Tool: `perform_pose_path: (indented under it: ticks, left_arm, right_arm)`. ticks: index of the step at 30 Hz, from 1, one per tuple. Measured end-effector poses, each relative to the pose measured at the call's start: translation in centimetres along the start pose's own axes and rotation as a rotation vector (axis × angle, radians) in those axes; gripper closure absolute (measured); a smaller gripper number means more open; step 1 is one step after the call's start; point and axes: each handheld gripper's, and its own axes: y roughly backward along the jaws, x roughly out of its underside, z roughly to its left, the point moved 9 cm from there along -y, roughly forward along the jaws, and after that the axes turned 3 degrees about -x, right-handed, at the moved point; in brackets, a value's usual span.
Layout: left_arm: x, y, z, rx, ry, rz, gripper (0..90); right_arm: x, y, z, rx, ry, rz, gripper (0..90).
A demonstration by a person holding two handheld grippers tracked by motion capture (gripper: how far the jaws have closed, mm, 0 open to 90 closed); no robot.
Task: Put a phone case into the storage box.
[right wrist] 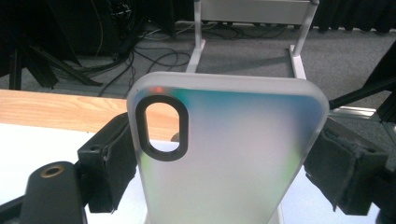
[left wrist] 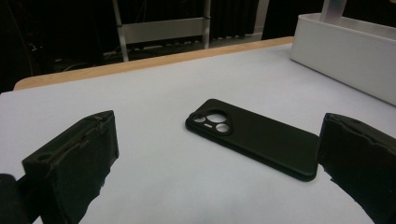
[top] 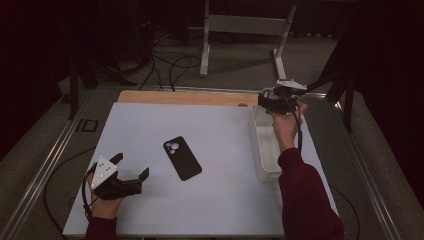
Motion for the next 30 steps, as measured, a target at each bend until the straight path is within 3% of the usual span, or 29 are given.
perform_pose_path:
  ticks: [14, 30]
  left_arm:
    - [0.0, 0.0, 0.0, 0.003, 0.002, -0.001, 0.0]
    - [-0.1, 0.2, 0.1, 0.004, 0.007, -0.005, 0.0]
  right_arm:
    - [1.4, -1.1, -0.4, 0.019, 0.005, 0.045, 16.4]
    - [3.2, -2.8, -0.4, 0.058, -0.024, 0.129, 16.2]
